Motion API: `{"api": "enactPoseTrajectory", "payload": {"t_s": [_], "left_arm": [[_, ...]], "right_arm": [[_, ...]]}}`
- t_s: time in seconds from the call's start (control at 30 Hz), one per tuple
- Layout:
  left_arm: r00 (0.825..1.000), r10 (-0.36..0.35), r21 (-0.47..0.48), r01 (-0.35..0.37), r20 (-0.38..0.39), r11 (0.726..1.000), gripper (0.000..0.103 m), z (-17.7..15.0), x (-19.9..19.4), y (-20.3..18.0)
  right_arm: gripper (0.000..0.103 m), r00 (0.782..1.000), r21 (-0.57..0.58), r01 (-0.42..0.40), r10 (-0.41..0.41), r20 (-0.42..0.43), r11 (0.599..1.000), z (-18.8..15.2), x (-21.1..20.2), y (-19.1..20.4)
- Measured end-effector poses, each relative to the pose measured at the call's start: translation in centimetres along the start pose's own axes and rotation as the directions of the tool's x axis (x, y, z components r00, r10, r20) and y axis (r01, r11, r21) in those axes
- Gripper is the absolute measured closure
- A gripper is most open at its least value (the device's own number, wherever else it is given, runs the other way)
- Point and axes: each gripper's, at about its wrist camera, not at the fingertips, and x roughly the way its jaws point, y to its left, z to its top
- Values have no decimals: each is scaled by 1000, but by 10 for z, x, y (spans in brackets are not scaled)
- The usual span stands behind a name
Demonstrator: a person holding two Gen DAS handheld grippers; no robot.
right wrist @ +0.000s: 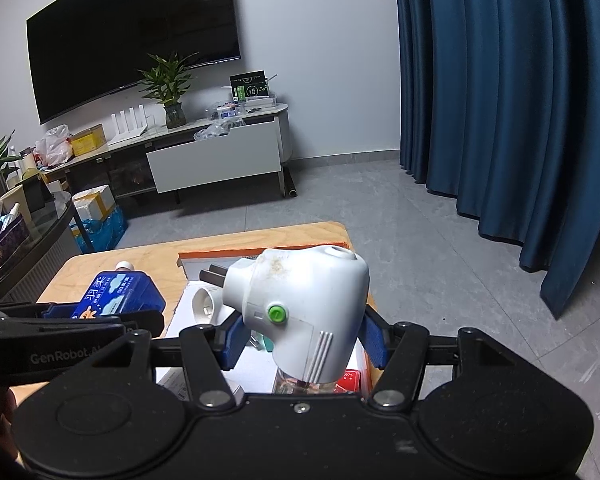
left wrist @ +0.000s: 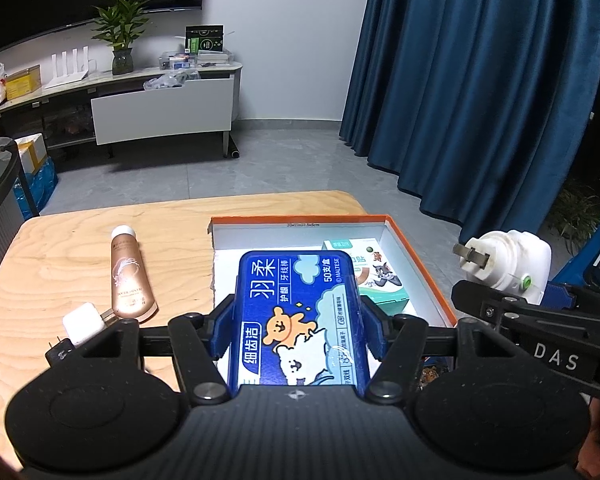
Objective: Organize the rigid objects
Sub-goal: 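Hold the blue tin and plug-in freshener above the open box with both tools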
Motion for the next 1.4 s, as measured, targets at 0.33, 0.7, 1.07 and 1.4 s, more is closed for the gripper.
{"api": "enactPoseTrajectory", "payload": {"t_s": [0.33, 0.7, 1.07, 1.4], "left_arm": [[1000, 1, -4, -1, -3, 1000, 40, 1, 1, 2], [1000, 1, -4, -1, -10, 1000, 40, 2, 1, 2], [1000, 6, -8, -6, -11, 1000, 40, 2, 0, 2], [1000, 8, -14, -8, -12, 1000, 40, 2, 0, 4]], "right_arm": [[33, 1000, 0, 1, -1, 0, 1000, -1, -2, 0], [33, 1000, -3, 1, -1, 2, 1000, 0, -3, 1], [33, 1000, -9, 0, 0, 3, 1000, 0, -6, 4], [33, 1000, -13, -4, 4, 1, 1000, 0, -9, 7]]}}
